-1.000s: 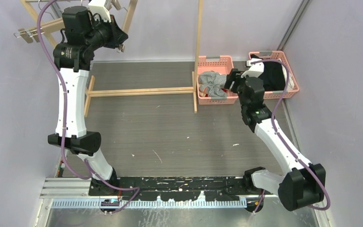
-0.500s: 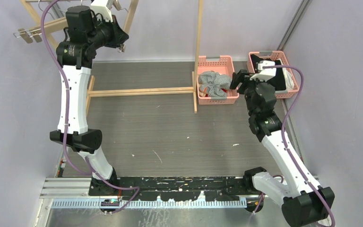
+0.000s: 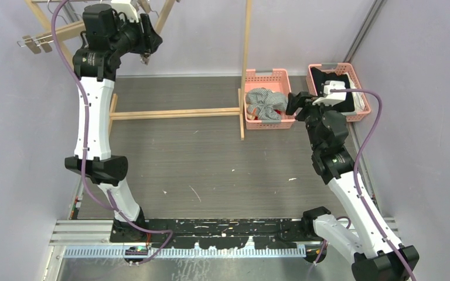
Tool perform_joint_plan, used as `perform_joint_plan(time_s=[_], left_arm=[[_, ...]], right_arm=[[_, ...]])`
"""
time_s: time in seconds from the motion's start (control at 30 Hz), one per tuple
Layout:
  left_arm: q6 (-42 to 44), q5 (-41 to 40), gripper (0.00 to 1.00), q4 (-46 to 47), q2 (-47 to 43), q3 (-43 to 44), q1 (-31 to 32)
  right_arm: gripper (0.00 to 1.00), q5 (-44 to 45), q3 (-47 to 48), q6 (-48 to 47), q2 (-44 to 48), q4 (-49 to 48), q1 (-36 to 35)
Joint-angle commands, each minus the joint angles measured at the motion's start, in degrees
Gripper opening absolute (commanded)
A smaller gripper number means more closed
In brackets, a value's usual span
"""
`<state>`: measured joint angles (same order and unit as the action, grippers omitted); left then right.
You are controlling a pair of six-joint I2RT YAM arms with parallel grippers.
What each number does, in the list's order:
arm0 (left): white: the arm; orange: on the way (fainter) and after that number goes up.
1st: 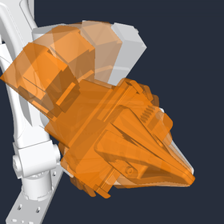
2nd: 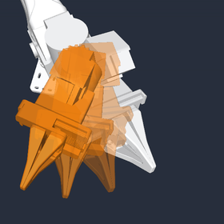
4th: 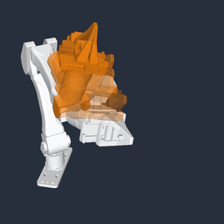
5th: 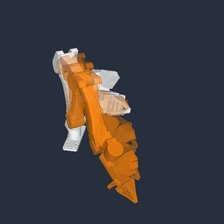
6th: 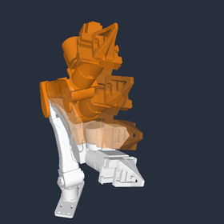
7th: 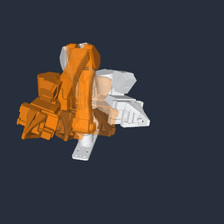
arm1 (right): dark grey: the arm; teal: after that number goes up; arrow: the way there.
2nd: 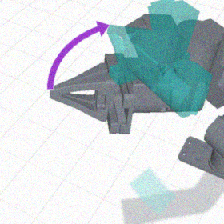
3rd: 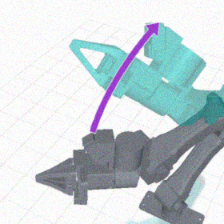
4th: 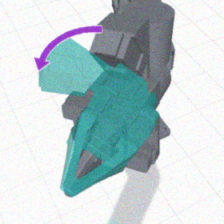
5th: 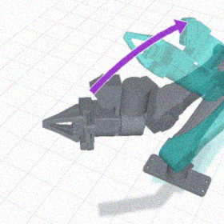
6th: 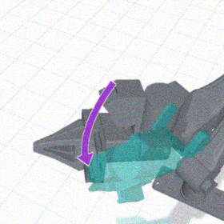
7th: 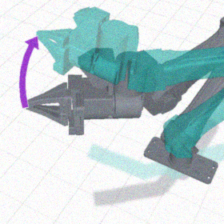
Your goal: Remove the underwear clipped to the hanger
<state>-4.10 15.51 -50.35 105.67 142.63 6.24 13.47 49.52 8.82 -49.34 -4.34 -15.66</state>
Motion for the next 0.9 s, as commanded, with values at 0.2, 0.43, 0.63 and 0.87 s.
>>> perform_joint_plan(time_s=[0.2,0.43,0.63,0.87], left_arm=[[0.6,-2.5,0.59,7.5,-7.6,-2.1,-0.4],[3.3,-6.8,0.71,5.4,-11.8,-2.2,-0.4],[5.0,-10.4,0.82,5.4,-22.4,-13.4,-0.4],[2.3,-13.5,0.98,10.6,-43.8,-39.3,-0.4]], right_arm=[[0.73,-3.2,-0.7,-1.0,2.0,-2.0,-1.4],[0.73,-3.0,0.7,-2.3,3.4,-0.6,-2.2],[0.86,1.6,4.2,-3.4,5.4,5.8,-2.4],[1.0,7.4,5.9,-2.4,10.7,14.1,-2.4]])
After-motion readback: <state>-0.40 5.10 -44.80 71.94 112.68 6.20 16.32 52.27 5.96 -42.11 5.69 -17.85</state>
